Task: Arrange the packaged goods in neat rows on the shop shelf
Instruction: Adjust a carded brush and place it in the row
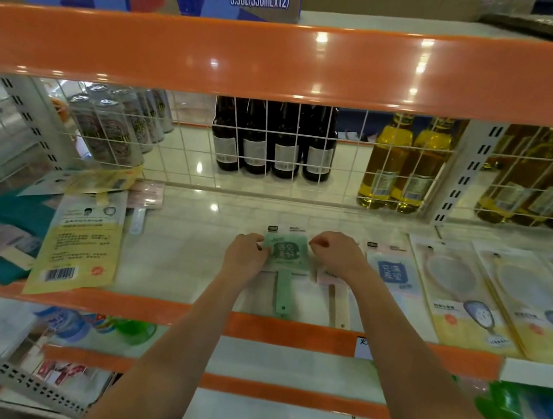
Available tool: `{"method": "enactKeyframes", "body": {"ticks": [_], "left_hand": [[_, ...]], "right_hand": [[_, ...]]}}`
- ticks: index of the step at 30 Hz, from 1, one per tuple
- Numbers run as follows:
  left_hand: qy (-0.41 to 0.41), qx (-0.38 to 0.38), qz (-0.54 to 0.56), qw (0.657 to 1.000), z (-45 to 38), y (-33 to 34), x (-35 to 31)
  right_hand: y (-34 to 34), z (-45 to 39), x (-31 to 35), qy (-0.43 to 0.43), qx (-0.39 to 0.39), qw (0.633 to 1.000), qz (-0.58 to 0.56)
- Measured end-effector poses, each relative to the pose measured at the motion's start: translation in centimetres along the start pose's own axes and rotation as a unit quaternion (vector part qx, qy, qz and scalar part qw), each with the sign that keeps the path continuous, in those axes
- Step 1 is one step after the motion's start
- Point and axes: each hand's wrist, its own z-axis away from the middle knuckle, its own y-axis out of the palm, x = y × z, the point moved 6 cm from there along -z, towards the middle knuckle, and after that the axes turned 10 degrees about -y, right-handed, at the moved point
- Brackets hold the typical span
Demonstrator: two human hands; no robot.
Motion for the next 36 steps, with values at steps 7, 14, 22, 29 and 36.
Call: {"method": "enactKeyframes", "body": {"ticks": [7, 14, 22, 29, 36], "left_hand": [[0.018, -0.007, -0.020, 1.000, -0.1, -0.1, 0.1], [0.029, 0.022, -0.037, 0.999, -0.3, 0.0, 0.1], [0.040, 0.017, -0.051, 0.998, -0.3, -0.2, -0.1], [0.039, 0.014, -0.065, 0.997, -0.7, -0.1, -0.1], [0.054, 0.015, -0.077, 0.996, -0.4, 0.1, 0.1]], "right_hand": [[1.0, -0.1, -0.1, 0.024, 0.001, 1.000, -0.014], [2.0, -0.1, -0.3, 0.080, -0.010, 0.995, -0.055], [2.4, 0.6, -0.7, 0.116, -0.019, 0.988, -0.099], [2.6, 1.2, -0.5, 0.133, -0.025, 0.983, -0.123], [2.9, 1.8, -0.7, 0.151, -0.024, 0.978, -0.139]]}}
